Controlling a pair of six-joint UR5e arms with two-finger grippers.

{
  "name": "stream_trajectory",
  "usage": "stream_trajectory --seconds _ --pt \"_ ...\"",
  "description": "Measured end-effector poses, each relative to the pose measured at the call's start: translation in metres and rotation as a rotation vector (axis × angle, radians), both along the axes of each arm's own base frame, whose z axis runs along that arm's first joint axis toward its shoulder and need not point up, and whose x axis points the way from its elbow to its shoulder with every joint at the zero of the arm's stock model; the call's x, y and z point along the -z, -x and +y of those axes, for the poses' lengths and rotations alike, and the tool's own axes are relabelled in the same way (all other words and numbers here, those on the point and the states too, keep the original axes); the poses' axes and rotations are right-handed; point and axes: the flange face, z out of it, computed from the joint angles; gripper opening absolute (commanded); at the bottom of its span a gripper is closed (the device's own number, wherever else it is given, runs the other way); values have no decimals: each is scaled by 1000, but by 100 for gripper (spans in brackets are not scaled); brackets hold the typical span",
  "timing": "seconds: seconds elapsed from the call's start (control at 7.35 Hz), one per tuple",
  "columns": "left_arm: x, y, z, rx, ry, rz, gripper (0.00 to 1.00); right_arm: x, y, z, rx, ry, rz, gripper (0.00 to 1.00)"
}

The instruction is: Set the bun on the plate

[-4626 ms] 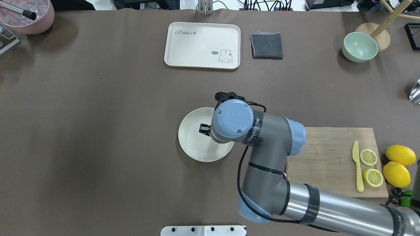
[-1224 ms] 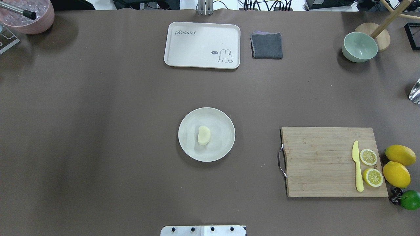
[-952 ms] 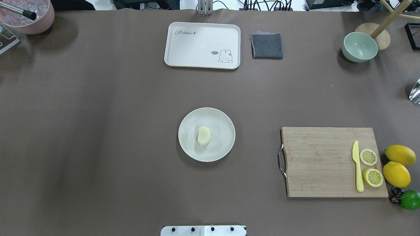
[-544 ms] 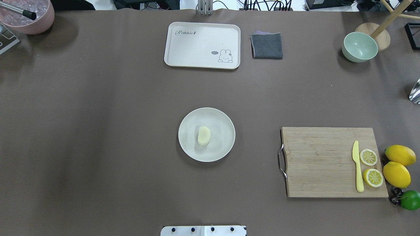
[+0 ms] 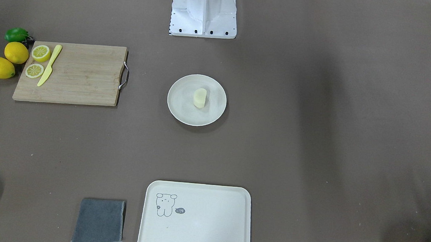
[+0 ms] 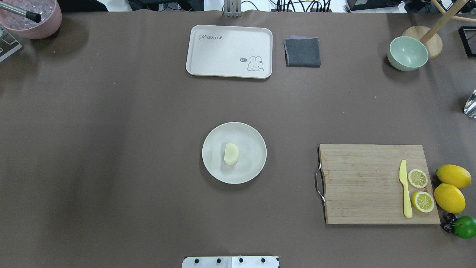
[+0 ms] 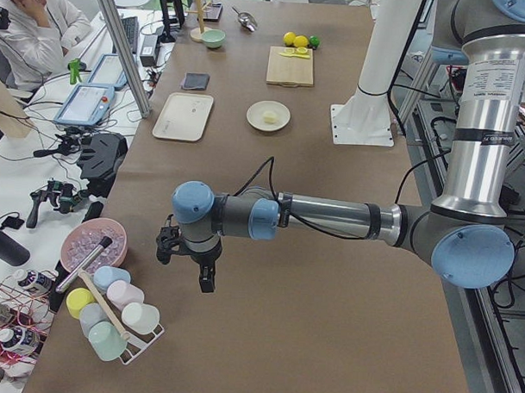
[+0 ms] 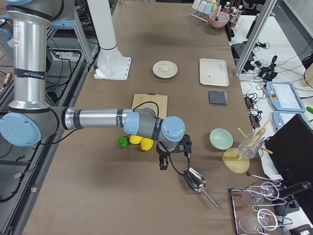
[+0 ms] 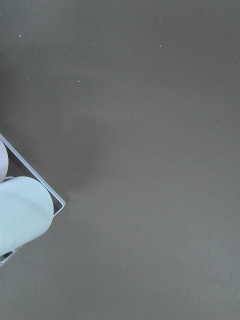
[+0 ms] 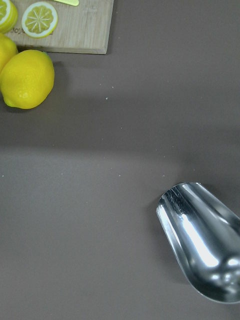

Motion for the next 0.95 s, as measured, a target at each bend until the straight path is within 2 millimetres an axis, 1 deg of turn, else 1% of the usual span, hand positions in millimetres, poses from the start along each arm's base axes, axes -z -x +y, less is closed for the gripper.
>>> stream_trajectory --seconds 0.41,0.68,0.95 --pt "1 0 -1 -2 -15 -3 99 0 0 2 4 -25 6 100" --pt "-1 -1 0 -5 -12 -5 99 0 -1 10 5 -28 12 100" --pt "-4 -3 2 -9 -7 -6 99 5 -2 10 8 -59 32 100"
